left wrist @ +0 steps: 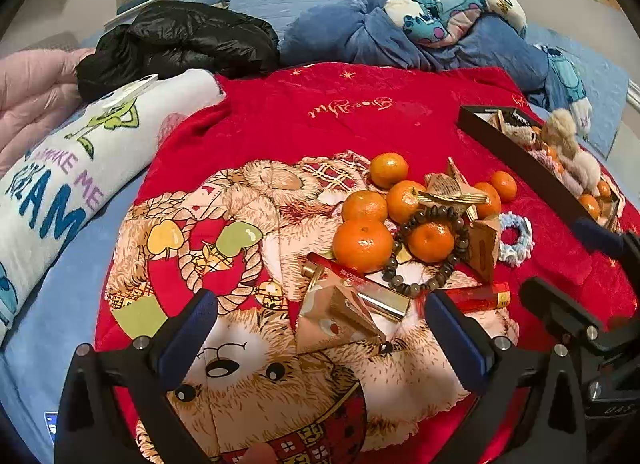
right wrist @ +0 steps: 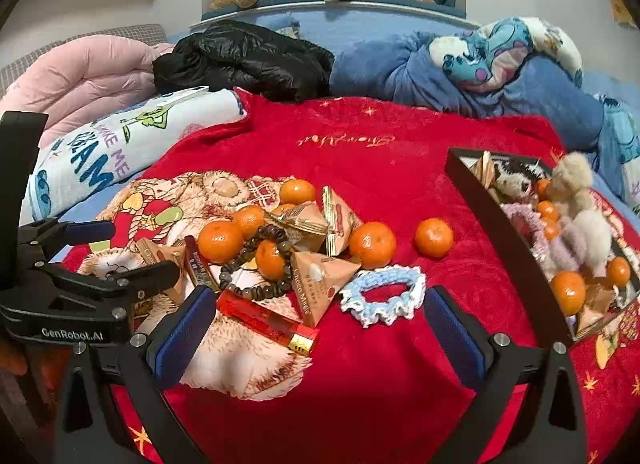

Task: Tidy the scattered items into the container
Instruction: 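Move both tools toward the pile of snack packets and tangerines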

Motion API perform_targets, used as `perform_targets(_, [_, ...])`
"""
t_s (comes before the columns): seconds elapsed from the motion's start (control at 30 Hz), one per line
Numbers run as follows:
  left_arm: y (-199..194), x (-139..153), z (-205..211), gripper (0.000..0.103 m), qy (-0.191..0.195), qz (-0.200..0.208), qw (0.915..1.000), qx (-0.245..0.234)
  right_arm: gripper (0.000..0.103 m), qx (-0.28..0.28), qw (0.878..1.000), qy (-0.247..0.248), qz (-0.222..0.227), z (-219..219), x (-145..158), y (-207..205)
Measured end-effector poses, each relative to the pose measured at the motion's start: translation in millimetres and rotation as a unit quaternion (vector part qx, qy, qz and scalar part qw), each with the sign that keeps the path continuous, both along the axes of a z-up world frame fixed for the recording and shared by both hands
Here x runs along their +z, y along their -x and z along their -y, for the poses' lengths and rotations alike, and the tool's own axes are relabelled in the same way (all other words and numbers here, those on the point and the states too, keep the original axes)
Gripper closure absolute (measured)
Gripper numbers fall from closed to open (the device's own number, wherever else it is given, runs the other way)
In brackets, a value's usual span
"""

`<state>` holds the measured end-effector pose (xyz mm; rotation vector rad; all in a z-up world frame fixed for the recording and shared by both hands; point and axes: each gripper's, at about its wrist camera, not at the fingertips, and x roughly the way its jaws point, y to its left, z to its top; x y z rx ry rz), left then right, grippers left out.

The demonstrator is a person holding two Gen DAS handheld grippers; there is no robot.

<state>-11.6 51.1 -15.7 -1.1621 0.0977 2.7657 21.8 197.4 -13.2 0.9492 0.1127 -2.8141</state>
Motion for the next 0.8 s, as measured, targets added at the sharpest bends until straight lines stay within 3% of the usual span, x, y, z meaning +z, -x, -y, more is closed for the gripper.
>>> perform_targets(0.3, [6, -3, 4, 0.000, 0.005, 0.005, 0.9998, 0.016, 0.000, -0.012, 1.000, -0.001, -0.008, -2, 3, -3])
perform_targets(0.53, [4, 1, 10, 0.000, -0.009, -0.004, 0.9998, 0.019, 0.000, -0.001, 0.998, 0.051, 0.028, -8, -2, 5])
perform_targets(0.8, [3, -1, 21, 0.000, -0.013, 0.002, 0.9995, 0.030, 0.000, -0.003, 0.997, 0.071, 0.018, -11, -3, 1])
